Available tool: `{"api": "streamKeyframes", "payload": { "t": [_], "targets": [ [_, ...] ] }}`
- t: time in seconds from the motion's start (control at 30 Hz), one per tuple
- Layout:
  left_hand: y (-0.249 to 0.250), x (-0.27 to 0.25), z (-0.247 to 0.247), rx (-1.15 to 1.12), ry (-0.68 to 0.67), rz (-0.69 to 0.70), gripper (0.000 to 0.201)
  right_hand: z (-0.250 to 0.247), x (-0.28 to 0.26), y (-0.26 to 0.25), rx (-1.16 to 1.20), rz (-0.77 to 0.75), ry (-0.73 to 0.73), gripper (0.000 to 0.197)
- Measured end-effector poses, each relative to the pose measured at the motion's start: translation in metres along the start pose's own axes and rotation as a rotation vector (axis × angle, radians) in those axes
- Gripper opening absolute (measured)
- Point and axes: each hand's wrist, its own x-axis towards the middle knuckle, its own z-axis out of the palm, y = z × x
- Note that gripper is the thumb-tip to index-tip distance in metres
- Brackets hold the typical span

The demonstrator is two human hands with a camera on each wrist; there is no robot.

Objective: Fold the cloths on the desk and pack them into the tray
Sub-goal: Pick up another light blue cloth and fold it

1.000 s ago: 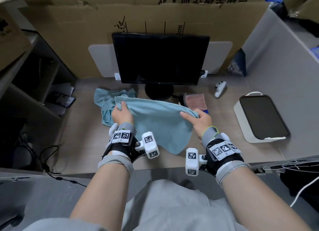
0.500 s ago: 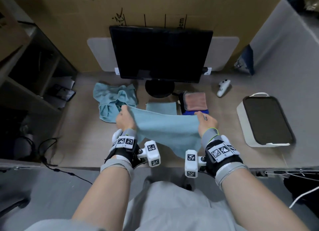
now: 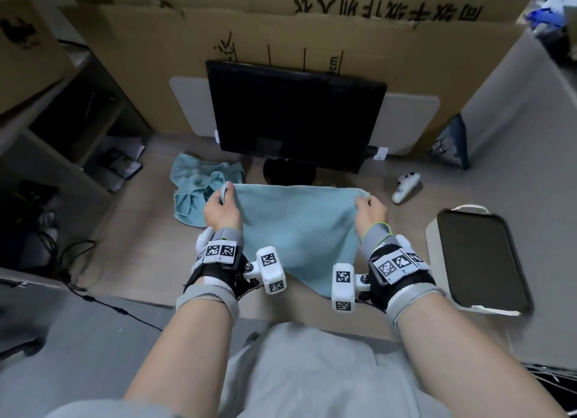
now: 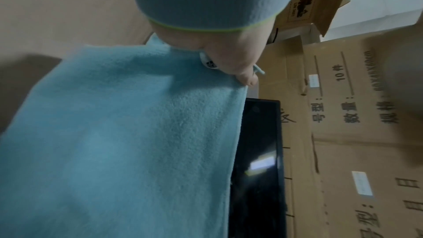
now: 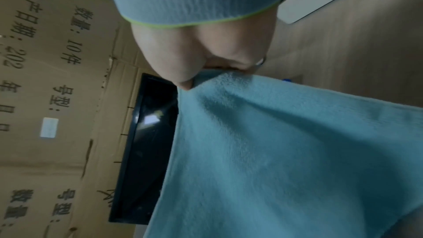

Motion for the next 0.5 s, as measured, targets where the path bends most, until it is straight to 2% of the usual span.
{"api": "streamKeyframes", "payload": {
  "t": [0.07,0.2,0.33,0.5],
  "targets": [
    [0.016,0.010,-0.002,-0.017,0.021,0.056,0.041,0.001,0.000,-0.020,0.022,-0.077,0.060,0.013],
    [0.047,0.030,-0.013,-0.190,0.067,0.141,0.034,0.004,0.001,-0.051,-0.027,-0.219,0.140,0.028],
    [0.065,0.041,-0.023,-0.268,0.077,0.236,0.051,0.014,-0.007,-0.064,0.022,-0.293,0.184,0.029],
    [0.050,0.046,-0.043,-0.187,-0.030,0.154,0.050,0.032,-0.026,-0.041,0.060,-0.264,0.250,0.033]
  ]
}}
